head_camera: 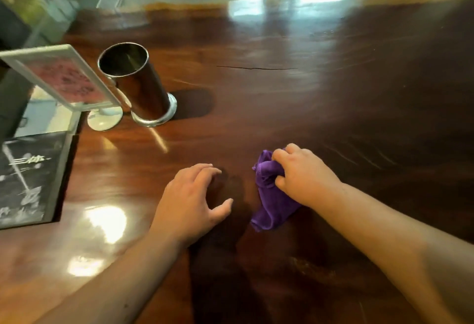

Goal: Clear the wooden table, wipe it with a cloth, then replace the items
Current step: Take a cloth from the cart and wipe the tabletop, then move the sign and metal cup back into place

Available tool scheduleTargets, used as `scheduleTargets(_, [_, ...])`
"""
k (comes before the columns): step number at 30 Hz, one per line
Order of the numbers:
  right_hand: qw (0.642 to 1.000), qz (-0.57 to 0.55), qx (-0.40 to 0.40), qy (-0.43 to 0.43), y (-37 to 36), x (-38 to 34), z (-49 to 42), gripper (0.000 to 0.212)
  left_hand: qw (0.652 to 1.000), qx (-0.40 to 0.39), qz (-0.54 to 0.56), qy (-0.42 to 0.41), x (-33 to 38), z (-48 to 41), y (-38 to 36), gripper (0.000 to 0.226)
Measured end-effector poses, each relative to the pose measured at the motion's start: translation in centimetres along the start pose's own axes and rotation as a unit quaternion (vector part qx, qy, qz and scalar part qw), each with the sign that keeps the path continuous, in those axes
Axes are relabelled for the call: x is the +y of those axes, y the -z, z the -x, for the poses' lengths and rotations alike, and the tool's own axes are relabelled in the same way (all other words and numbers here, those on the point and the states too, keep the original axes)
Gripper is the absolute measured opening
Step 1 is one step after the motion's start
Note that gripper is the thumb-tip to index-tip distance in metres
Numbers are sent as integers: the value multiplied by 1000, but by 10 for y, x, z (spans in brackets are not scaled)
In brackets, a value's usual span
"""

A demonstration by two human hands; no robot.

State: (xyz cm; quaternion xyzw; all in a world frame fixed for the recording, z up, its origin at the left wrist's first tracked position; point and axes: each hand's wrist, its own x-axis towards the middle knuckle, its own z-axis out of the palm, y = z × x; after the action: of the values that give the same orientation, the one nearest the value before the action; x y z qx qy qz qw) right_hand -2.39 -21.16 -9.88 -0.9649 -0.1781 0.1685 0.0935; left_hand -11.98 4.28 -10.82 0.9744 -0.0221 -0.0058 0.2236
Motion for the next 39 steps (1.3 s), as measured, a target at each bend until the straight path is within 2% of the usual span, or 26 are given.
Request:
scheduleTargets(6, [994, 5, -38, 107, -23, -84, 10, 32, 997, -30, -50, 47, -54, 54, 37, 62])
scheduleTargets(11, [972, 21, -56, 229, -55, -157, 24, 40, 995, -31, -57, 76, -80, 86, 51, 61])
scheduleTargets(17, [958, 11, -87, 273, -71, -197, 28, 42, 993, -40, -56, 97, -94, 96, 64, 52])
scheduleTargets(22, [951, -5, -176, 255, -41, -199, 23, 48, 995, -4, -45, 92, -102, 82, 86, 41])
scheduleTargets(24, [961, -39, -143, 233, -16, -202, 12, 49, 993, 47, -63, 88, -107, 63, 109, 45])
scheduleTargets(27, [970, -69, 28, 232, 25, -216, -21, 44, 983, 131, -85, 95, -115, 22, 156, 63])
scheduleTargets(30, [964, -65, 152, 210, 60, -236, -62, 63, 974, 168, -123, 90, -128, -24, 202, 81])
scheduleTargets(33, [969, -18, 162, 184, 82, -254, -99, 77, 968, 165, -167, 92, -143, -65, 236, 86])
scheduleTargets(35, [975, 16, 148, 166, 89, -263, -119, 79, 968, 141, -178, 102, -153, -83, 250, 83])
scheduleTargets(39, [976, 41, 130, 168, 92, -277, -144, 55, 978, 100, -156, 94, -179, -104, 267, 52])
